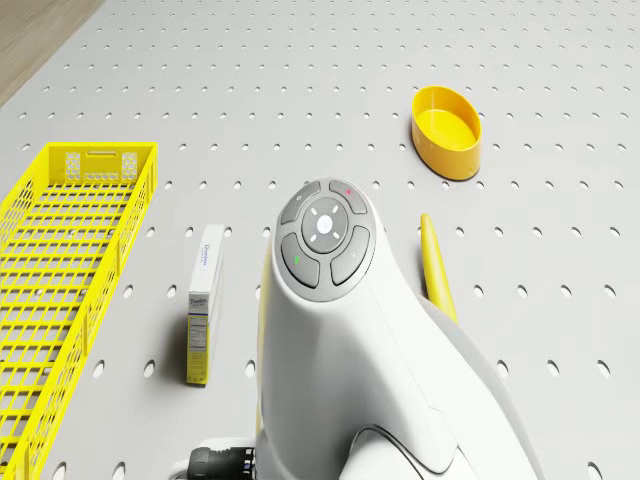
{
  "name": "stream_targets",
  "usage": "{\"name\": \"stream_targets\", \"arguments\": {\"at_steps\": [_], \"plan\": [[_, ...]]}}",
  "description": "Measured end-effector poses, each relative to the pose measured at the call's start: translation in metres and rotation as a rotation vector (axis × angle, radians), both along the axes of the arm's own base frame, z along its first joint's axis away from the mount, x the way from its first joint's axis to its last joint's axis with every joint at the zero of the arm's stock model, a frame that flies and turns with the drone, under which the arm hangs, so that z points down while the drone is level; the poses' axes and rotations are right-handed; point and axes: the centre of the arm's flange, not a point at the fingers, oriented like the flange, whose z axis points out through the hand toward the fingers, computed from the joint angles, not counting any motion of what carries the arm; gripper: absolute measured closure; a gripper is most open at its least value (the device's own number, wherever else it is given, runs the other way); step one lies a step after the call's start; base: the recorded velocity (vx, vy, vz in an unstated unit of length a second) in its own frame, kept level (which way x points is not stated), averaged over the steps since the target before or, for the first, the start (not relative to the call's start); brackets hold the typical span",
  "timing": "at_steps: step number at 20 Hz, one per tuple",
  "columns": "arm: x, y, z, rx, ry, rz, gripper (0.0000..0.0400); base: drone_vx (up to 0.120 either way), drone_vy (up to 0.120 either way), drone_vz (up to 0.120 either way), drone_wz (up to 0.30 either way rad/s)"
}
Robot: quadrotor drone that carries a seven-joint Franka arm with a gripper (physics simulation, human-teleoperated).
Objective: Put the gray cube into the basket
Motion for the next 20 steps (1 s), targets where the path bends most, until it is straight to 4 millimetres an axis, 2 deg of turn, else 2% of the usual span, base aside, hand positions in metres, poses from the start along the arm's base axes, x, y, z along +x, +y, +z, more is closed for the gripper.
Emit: {"name": "stream_targets", "arguments": {"at_steps": [4, 8, 14, 17, 20], "plan": [[0.0, -0.0007, 0.0, -0.007, 0.0, 0.0, 0.0, 0.0, 0.0, -0.12, 0.0], [0.0, -0.001, -0.0001, -0.01, 0.0, 0.0, 0.0, 0.1, 0.0, -0.12, 0.0], [0.0, -0.0011, -0.0001, -0.012, 0.001, 0.0, 0.0, 0.0, 0.0, -0.12, 0.0], [0.0, -0.0012, -0.0001, -0.012, 0.001, 0.0, 0.0, 0.093, 0.0, -0.12, 0.0], [0.0, -0.0012, -0.0001, -0.013, 0.001, 0.0, 0.0, 0.013, 0.0, -0.12, 0.0]]}}
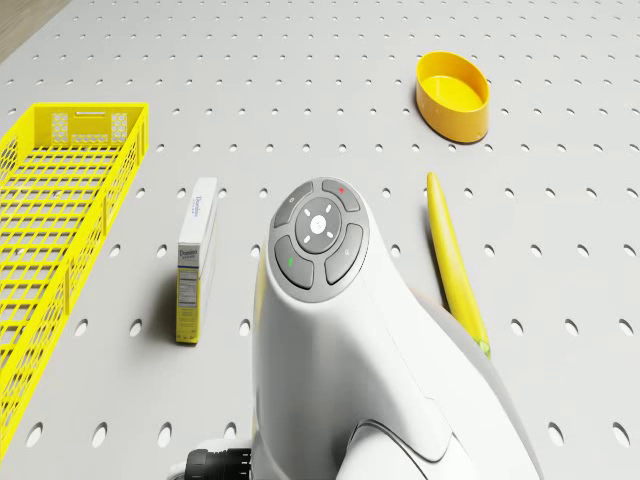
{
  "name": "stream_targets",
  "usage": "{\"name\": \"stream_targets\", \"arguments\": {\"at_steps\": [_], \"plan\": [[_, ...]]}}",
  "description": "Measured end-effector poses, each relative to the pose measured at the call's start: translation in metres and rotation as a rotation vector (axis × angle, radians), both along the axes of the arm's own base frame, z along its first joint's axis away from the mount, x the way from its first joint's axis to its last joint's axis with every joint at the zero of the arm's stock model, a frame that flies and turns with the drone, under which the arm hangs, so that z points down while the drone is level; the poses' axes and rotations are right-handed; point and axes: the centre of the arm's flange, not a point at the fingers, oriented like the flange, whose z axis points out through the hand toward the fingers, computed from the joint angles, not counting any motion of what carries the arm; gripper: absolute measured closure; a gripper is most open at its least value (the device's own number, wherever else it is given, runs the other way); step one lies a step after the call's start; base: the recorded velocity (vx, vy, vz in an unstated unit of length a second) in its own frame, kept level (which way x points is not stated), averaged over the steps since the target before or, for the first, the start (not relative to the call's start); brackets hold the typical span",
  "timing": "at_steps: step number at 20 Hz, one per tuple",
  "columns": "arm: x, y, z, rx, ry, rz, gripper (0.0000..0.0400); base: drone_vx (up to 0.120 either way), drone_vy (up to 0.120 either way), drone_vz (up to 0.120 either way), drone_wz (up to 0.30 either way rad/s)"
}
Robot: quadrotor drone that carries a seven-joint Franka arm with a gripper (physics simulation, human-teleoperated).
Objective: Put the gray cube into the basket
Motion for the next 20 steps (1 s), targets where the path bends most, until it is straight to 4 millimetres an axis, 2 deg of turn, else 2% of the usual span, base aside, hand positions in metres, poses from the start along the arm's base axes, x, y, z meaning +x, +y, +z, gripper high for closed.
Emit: {"name": "stream_targets", "arguments": {"at_steps": [13, 20], "plan": [[0.0, 0.0, 0.0, 0.0, 0.0, 0.0, 0.0, 0.0, 0.0, -0.12, 0.0], [0.007, 0.0, 0.017, 0.0, 0.0, 0.0, 0.0, 0.0, 0.0, 0.0, 0.0]]}}
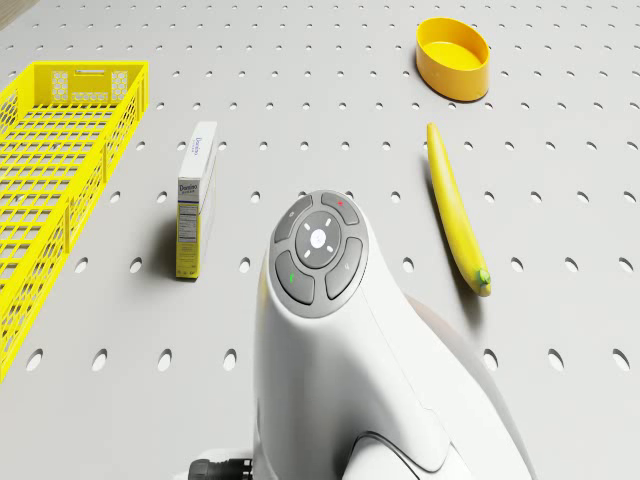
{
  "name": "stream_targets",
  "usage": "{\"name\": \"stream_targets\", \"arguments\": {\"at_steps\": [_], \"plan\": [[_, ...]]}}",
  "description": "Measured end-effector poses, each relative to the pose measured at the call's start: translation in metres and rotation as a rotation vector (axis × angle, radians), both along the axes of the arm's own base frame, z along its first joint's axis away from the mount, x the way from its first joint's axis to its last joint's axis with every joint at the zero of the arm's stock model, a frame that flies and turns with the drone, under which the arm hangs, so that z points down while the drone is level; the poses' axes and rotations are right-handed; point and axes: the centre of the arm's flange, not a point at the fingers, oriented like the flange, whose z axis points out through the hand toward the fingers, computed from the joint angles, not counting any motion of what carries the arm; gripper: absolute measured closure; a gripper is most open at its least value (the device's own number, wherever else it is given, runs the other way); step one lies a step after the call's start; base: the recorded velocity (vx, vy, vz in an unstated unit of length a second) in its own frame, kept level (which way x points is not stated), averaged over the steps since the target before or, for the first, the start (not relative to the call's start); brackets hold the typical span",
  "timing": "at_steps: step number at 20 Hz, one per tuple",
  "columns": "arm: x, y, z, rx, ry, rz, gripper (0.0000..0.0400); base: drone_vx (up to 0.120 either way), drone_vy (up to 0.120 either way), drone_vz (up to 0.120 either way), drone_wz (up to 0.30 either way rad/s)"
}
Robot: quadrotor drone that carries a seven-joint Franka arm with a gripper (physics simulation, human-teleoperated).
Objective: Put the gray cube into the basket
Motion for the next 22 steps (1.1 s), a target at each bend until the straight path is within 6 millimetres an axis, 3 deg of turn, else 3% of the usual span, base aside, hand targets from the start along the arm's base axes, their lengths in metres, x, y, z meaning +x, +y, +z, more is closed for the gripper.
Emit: {"name": "stream_targets", "arguments": {"at_steps": [10, 22], "plan": [[0.014, 0.004, 0.02, 0.0, 0.0, 0.0, 0.0, 0.0, 0.0, 0.0, 0.0], [0.004, 0.006, 0.028, 0.0, 0.0, 0.0, 0.0, 0.0, 0.0, 0.0, 0.0]]}}
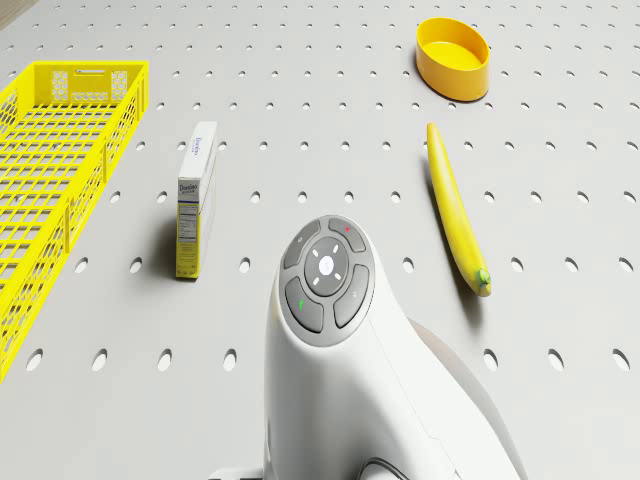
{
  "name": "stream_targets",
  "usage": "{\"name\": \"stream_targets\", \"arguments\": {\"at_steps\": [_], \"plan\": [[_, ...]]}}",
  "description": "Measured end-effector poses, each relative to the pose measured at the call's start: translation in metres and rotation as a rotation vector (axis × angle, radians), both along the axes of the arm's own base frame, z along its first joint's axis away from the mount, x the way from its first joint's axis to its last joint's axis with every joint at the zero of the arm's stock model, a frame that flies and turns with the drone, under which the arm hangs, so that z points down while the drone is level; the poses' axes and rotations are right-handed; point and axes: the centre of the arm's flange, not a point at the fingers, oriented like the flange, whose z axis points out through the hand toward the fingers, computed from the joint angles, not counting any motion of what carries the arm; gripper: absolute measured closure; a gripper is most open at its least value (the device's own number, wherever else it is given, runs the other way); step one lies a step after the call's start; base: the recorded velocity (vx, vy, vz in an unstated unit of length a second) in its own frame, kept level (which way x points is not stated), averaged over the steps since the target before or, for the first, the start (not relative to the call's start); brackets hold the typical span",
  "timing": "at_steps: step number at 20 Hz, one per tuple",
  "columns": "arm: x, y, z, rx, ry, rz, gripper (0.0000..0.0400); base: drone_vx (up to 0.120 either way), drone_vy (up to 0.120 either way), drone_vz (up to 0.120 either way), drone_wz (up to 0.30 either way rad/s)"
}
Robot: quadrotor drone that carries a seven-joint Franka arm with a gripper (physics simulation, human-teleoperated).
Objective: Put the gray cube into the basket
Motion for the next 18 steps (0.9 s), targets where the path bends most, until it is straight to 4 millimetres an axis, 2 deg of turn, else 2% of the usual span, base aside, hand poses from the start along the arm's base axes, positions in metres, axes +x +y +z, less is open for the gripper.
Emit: {"name": "stream_targets", "arguments": {"at_steps": [3, 6, 14, 18], "plan": [[-0.0005, 0.0001, 0.0013, 0.0, 0.0, 0.0, 0.0079, 0.0, 0.0, 0.0, 0.0], [-0.0008, 0.0001, 0.002, 0.0, 0.0, 0.0, 0.0116, 0.0, 0.0, 0.0, 0.0], [-0.001, 0.0002, 0.0025, 0.0, 0.0, 0.0, 0.0145, 0.0, 0.0, 0.0, 0.0], [-0.001, 0.0002, -0.0052, 0.0, 0.0, 0.0, 0.0148, 0.0, 0.0, 0.0, 0.0]]}}
